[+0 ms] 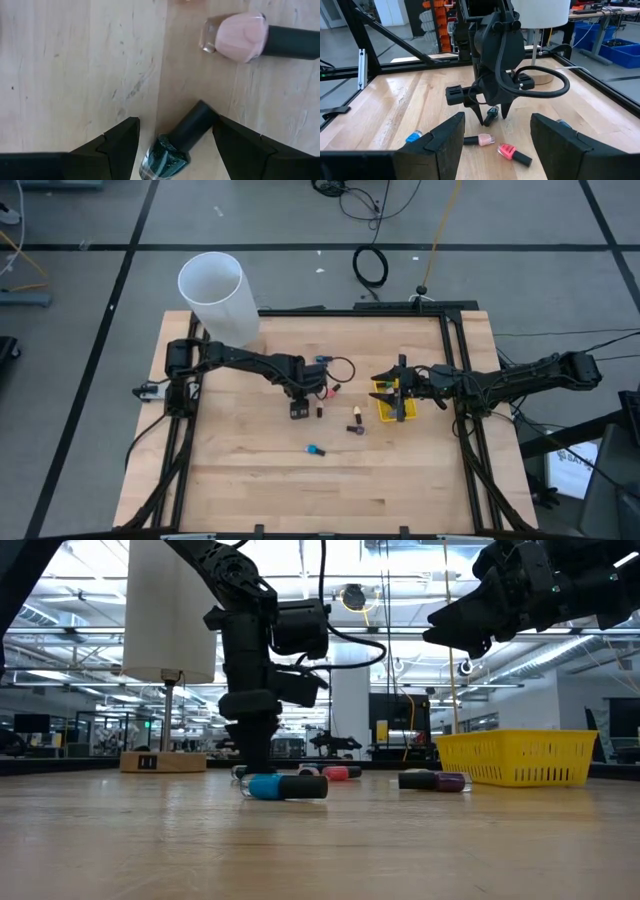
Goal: Pick & Place Nail Polish
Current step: Put the dark green nail polish into the yellow bin
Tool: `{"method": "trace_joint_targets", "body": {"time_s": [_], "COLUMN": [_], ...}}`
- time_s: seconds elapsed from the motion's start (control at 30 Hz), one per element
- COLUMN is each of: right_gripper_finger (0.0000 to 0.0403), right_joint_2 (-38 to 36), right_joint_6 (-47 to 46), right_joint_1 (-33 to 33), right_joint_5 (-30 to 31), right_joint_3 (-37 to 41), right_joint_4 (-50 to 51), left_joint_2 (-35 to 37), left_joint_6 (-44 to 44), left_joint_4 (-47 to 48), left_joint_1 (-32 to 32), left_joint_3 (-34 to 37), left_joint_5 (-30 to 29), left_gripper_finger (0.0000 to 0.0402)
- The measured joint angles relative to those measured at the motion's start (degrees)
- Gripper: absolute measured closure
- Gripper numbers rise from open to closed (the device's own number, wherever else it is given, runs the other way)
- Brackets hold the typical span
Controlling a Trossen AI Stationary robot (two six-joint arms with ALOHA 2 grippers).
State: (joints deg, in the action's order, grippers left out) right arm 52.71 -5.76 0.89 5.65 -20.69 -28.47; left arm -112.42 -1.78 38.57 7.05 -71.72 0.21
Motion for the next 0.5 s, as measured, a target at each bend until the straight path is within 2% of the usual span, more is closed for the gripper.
{"method": "trace_joint_targets", "body": {"time_s": [0.23, 0.5], "right_gripper_finger": [0.0188, 0.0188], "right_joint_2": [0.0, 0.0], "right_joint_6": [0.0, 0.0], "right_joint_1": [0.0, 0.0], "right_joint_5": [0.0, 0.0], "right_joint_3": [0.0, 0.0], "right_joint_4": [0.0, 0.0], "left_joint_2": [0.0, 0.0], "left_joint_6": [-3.7, -4.1], "left_joint_4": [-0.1, -0.7], "left_joint_1": [0.0, 0.0], "left_joint_3": [0.1, 0.1], "left_joint_5": [0.0, 0.0], "left_gripper_finger": [0.0151, 0.0151]}}
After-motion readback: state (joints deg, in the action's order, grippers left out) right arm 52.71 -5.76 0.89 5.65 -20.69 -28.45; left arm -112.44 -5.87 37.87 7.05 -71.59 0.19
